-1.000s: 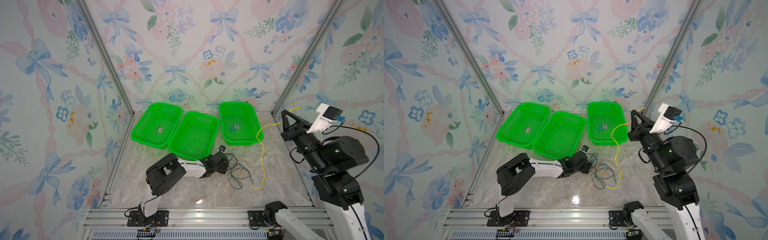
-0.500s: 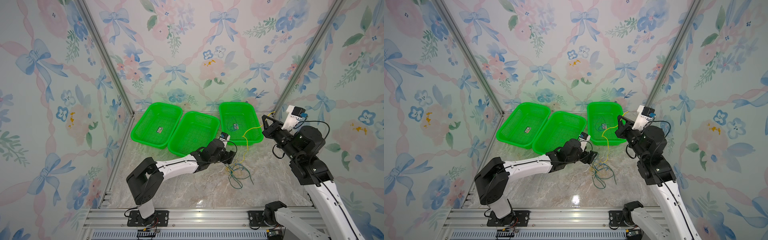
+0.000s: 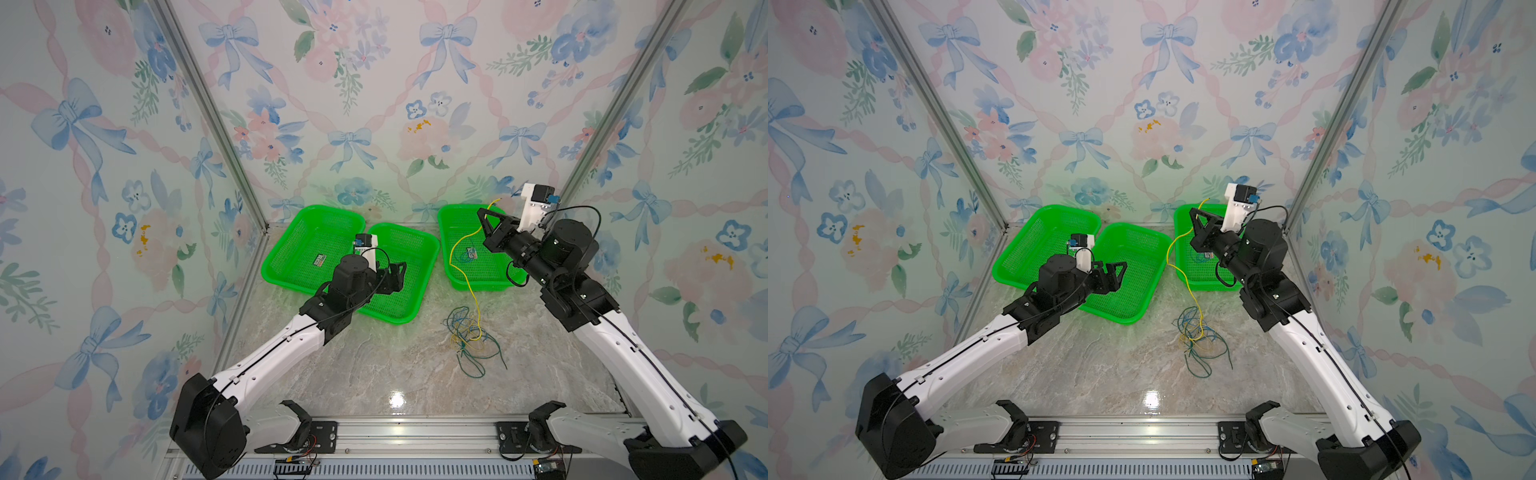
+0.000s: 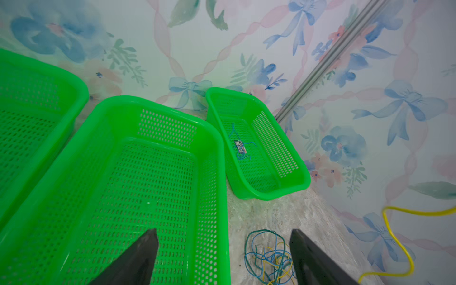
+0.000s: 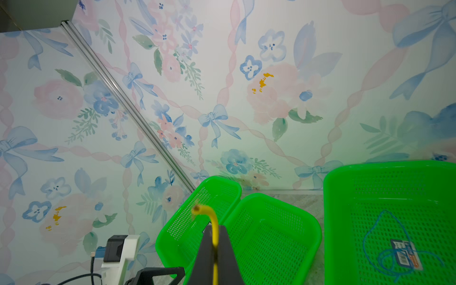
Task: Untangle and sort cables by color
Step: Place the cable in the bin.
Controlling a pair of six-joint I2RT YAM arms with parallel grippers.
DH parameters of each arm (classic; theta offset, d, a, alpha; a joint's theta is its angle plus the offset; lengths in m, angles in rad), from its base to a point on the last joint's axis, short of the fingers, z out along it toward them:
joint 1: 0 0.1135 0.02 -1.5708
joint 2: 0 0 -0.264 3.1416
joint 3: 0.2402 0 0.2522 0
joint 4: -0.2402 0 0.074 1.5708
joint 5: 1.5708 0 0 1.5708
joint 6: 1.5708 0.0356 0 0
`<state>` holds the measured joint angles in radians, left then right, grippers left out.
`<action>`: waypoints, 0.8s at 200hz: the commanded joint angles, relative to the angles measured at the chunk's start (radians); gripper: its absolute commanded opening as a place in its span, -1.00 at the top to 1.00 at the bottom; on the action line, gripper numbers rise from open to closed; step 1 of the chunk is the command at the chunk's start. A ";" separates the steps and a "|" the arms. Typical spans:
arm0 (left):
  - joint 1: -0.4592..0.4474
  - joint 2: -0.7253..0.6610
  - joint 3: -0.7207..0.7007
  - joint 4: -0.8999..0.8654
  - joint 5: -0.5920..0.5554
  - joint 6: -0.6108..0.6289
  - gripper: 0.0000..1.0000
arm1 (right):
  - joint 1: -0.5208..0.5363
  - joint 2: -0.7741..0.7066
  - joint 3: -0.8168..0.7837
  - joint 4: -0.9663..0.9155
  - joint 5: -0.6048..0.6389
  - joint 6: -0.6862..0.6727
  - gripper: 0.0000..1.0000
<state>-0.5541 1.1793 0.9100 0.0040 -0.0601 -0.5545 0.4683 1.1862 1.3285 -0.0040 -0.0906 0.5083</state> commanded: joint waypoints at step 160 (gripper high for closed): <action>0.232 -0.146 -0.305 -0.141 0.041 -0.107 -0.96 | 0.156 0.833 0.371 0.194 -0.021 -0.103 0.95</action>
<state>-0.3264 1.0344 0.6174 -0.1295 -0.0517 -0.6449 0.6300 1.9556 1.6768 0.2169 -0.1120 0.4480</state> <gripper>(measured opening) 0.981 0.059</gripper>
